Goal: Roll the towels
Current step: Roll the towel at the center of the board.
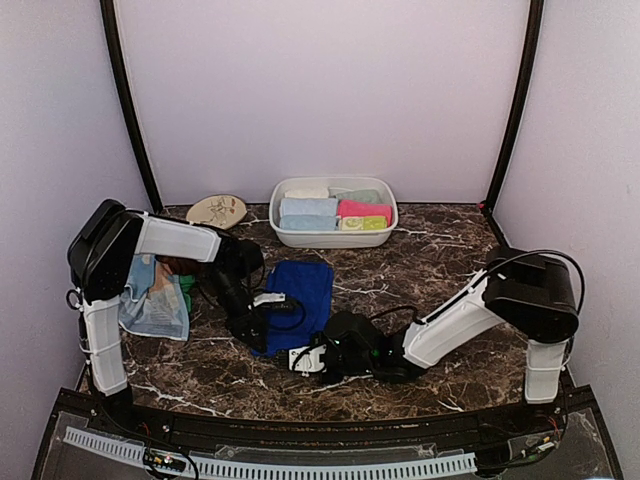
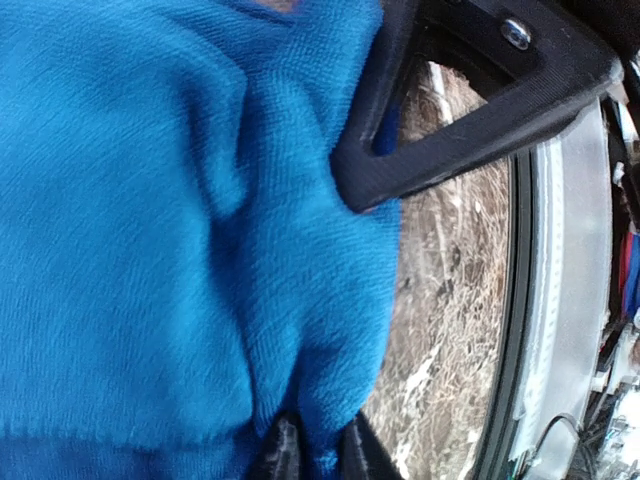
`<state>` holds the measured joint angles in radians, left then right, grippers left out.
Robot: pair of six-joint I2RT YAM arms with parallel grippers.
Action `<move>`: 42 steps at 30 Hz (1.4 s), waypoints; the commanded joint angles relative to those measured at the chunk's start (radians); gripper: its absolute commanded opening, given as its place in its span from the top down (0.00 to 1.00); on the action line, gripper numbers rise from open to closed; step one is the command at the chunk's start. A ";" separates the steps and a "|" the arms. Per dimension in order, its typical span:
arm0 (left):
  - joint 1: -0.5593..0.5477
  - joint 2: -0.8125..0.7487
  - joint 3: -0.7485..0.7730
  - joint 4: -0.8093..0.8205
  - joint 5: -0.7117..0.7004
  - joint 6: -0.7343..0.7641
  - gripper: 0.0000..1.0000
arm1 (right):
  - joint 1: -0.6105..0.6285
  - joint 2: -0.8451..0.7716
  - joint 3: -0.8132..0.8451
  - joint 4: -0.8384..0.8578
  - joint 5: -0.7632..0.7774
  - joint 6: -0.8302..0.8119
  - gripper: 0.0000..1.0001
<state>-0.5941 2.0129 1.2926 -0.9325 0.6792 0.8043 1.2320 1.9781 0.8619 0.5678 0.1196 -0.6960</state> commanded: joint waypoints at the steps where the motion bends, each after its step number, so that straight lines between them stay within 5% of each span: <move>1: 0.056 -0.119 -0.052 0.080 -0.034 -0.014 0.74 | -0.029 -0.035 0.041 -0.142 -0.069 0.149 1.00; 5: 0.091 -0.280 -0.183 0.222 -0.044 -0.033 0.64 | -0.070 -0.070 0.068 -0.248 -0.169 0.316 1.00; 11: 0.103 -0.463 -0.359 0.358 -0.086 0.000 0.62 | -0.179 -0.090 0.147 -0.348 -0.475 0.617 1.00; 22: -0.013 -0.550 -0.388 0.451 -0.162 0.071 0.60 | -0.360 0.144 0.387 -0.507 -0.979 1.119 1.00; 33: -0.130 -0.414 -0.359 0.587 -0.297 0.109 0.59 | -0.412 0.225 0.428 -0.536 -1.004 1.198 1.00; 34: -0.131 -0.411 -0.364 0.612 -0.310 0.111 0.58 | -0.413 0.228 0.433 -0.545 -1.007 1.197 1.00; 36: -0.132 -0.409 -0.376 0.649 -0.323 0.114 0.39 | -0.415 0.236 0.446 -0.571 -1.004 1.184 1.00; 42: -0.146 -0.393 -0.383 0.668 -0.333 0.137 0.38 | -0.420 0.252 0.470 -0.595 -1.013 1.184 1.00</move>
<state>-0.7254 1.6112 0.9192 -0.3111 0.3748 0.9134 0.8246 2.1956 1.3167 0.0261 -0.9058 0.4759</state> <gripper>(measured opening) 0.623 0.024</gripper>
